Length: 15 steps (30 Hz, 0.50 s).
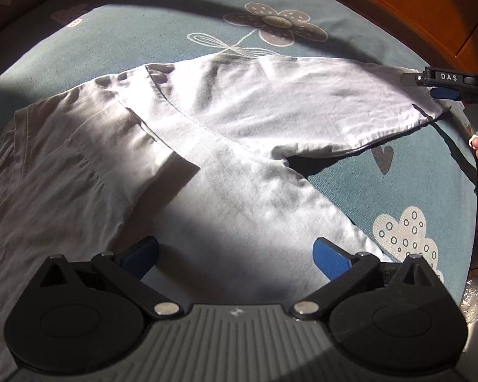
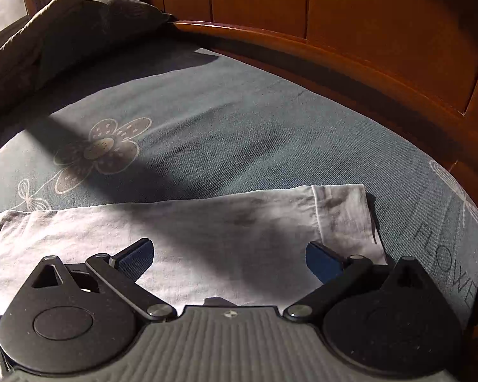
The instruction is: Fold clothes
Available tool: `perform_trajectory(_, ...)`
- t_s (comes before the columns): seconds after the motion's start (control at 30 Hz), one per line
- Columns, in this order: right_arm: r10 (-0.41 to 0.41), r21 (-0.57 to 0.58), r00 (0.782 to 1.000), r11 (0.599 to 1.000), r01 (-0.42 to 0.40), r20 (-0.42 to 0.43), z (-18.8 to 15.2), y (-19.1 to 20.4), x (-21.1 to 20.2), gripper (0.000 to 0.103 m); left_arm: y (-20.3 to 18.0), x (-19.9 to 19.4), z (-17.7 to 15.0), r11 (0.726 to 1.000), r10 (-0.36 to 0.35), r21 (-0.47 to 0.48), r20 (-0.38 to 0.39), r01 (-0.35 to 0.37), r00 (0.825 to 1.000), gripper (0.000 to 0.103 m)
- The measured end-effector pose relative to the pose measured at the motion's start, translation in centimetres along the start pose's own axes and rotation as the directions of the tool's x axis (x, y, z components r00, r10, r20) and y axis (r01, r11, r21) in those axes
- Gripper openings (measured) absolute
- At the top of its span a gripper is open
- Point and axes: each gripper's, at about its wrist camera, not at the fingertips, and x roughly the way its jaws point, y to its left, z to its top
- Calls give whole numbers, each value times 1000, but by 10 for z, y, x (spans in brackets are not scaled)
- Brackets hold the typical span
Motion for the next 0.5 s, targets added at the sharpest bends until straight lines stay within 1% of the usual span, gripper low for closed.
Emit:
perform_trajectory(0.07,-19,12,999,1000,20,-48,0,-7,13,103,0,2,1,1000,1,3,-7,-1,1000,102)
perform_trajectory(0.1,2,17,998,1000,-1,-56,-1,-13,13,103,0,3,1,1000,2,4,-10,-2,1000,102)
perform_trajectory(0.2,64,52,997,997,-62,-32,-3,-27,-3,103,0,4,1,1000,3,10,-12,-3,1000,102)
perform_trajectory(0.37,92,179,996,980,-88,-16,-13,-49,-30,103,-2,4,1,1000,9,12,-10,-9,1000,102)
perform_trajectory(0.43,127,264,992,957,-119,-15,-20,-60,-35,103,-3,4,2,1000,11,8,-9,-11,1000,102)
perform_trajectory(0.5,181,363,984,916,-167,-3,-29,-72,-32,103,-3,4,2,1000,12,8,-8,-12,1000,102)
